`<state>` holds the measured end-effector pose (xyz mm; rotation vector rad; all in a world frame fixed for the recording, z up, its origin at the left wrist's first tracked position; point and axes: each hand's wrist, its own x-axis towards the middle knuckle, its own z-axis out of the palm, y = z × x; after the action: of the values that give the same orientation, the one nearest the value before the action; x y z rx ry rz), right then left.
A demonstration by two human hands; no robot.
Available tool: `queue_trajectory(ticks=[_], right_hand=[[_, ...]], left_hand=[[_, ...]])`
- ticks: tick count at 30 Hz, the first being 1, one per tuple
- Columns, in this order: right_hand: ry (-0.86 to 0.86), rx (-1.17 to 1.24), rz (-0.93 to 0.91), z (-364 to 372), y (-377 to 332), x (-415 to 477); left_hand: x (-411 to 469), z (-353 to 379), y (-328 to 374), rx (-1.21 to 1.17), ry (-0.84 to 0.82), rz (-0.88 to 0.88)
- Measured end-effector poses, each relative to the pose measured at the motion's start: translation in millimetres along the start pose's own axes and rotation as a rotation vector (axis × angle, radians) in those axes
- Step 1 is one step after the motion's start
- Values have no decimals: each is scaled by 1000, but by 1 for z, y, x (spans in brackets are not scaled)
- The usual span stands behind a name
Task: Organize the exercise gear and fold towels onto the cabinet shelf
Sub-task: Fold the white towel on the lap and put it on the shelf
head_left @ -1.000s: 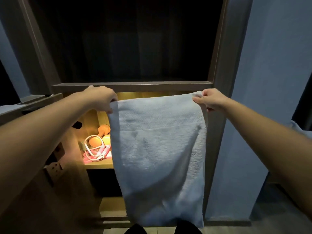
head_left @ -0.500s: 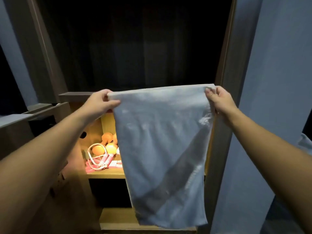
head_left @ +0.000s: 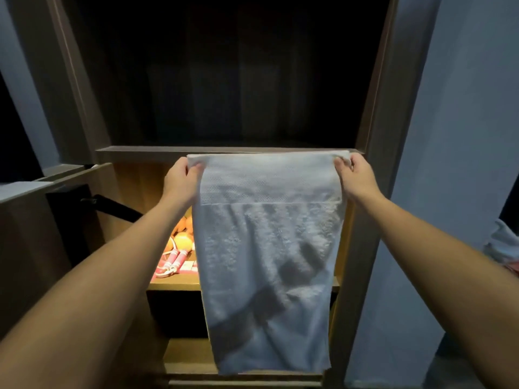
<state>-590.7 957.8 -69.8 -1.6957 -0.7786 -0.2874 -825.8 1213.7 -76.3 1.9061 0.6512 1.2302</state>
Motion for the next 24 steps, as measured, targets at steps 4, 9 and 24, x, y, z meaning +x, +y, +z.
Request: queue_trajectory(ticks=[4,9,24], right_hand=[[-25,-24,-19,-1,-3,-8],[0,22,-17,0,-7,-2],[12,256,90,-48,16,-145]], left_hand=[[-6,2,0,-9,-18,-55],[1,2,7,-37,-16,-31],[-144,-34,-9,-249,-34,25]])
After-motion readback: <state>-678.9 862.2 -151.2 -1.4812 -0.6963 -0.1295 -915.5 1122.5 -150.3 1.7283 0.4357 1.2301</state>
